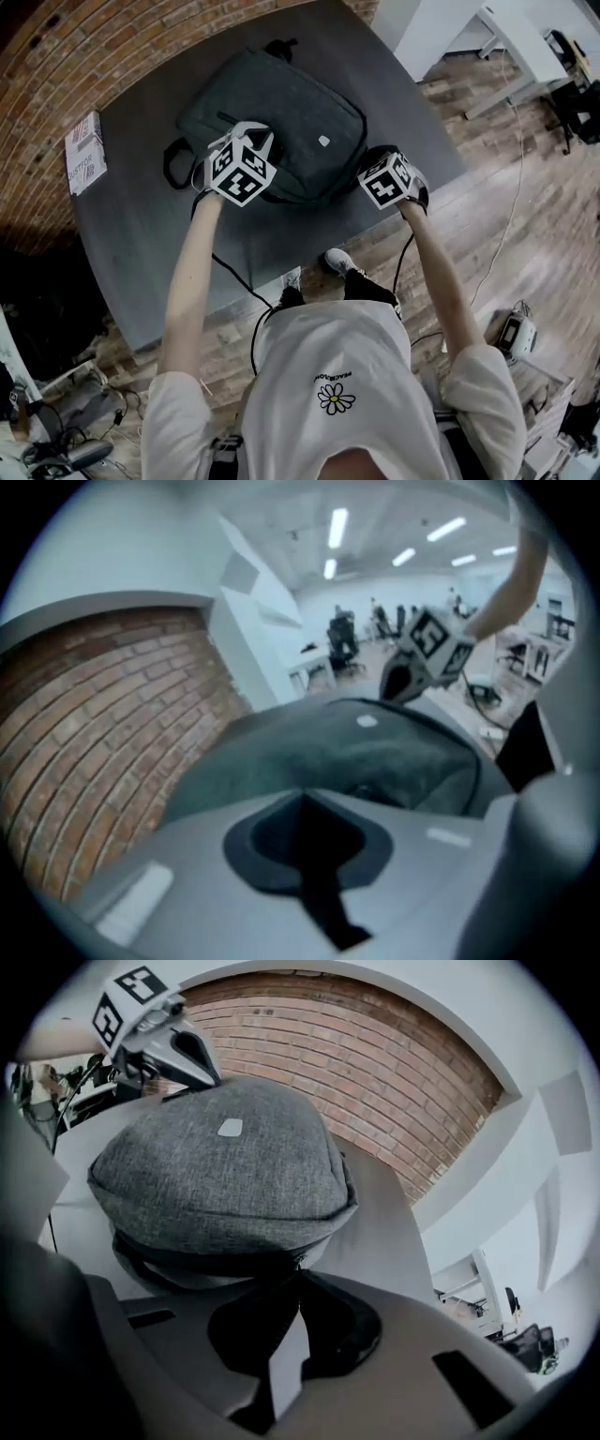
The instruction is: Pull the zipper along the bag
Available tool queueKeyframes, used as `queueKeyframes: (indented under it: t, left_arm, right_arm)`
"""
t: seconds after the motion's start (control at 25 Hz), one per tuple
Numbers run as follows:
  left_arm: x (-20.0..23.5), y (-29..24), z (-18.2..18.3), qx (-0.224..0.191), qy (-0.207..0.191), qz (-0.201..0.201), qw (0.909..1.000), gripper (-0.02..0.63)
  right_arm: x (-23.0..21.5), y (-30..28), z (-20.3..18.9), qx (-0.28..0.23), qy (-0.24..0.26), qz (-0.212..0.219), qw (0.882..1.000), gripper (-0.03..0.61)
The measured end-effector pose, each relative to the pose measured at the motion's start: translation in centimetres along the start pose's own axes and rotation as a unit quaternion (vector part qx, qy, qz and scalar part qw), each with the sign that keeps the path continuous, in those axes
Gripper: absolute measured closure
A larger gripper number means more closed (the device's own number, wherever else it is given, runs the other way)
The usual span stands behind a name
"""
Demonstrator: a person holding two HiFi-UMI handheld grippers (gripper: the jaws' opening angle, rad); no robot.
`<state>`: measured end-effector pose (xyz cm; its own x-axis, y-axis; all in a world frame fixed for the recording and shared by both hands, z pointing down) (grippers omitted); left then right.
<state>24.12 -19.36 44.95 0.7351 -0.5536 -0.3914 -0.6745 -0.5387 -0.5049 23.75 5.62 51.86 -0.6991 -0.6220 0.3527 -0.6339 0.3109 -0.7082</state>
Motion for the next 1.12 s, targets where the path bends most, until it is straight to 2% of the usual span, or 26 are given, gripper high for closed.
queueKeyframes:
  t: [0.04, 0.08, 0.16, 0.2, 0.48, 0.72, 0.84, 1.0, 1.12]
  left_arm:
    - [-0.3, -1.3, -0.5, 0.01, -0.005, -0.021, 0.9997, 0.612]
    - [-0.3, -2.0, -1.0, 0.002, 0.007, -0.033, 0.9994, 0.612]
    - [0.0, -2.0, -1.7, -0.036, 0.041, -0.035, 0.9979, 0.614]
    - [0.0, -1.9, -1.9, -0.045, 0.045, -0.03, 0.9975, 0.614]
    - [-0.7, -2.9, -1.2, -0.04, 0.036, -0.037, 0.9979, 0.614]
    - [-0.9, -3.1, -1.2, -0.039, 0.039, -0.041, 0.9976, 0.615]
    - [-1.2, -3.2, -1.0, -0.04, 0.037, -0.046, 0.9975, 0.615]
    - [-1.5, -3.4, -0.8, -0.043, 0.036, -0.049, 0.9972, 0.617]
    - [-1.7, -3.6, -0.8, -0.049, 0.038, -0.046, 0.997, 0.618]
  right_arm:
    - [0.1, 0.2, -0.1, 0.001, 0.004, 0.006, 1.0, 0.571]
    - [0.1, 0.3, -0.2, 0.002, 0.001, 0.012, 1.0, 0.571]
    - [0.0, 0.6, -0.2, 0.006, -0.013, 0.03, 0.999, 0.571]
    - [0.0, 0.7, -0.2, 0.008, -0.018, 0.041, 0.999, 0.571]
    - [2.6, 3.8, -0.7, 0.018, -0.018, 0.135, 0.991, 0.571]
    - [7.0, 5.9, 0.3, 0.021, -0.037, 0.183, 0.982, 0.571]
    - [8.0, 6.5, 0.4, 0.026, -0.041, 0.224, 0.973, 0.571]
    - [11.2, 6.6, 1.6, 0.022, -0.022, 0.298, 0.954, 0.571]
    - [13.9, 6.4, 3.1, 0.011, -0.03, 0.325, 0.945, 0.571]
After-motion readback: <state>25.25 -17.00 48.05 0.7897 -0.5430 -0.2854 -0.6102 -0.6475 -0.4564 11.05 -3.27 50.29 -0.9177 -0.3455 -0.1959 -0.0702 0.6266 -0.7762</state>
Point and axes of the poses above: the fingertips, and each gripper's own axes: y backward along the fingers, x to its left, z out of its top, the point moved 6 cm from there along y, backward along the fingers, and after that the axes turned 11 degrees about -x, right-handed, at the moved point
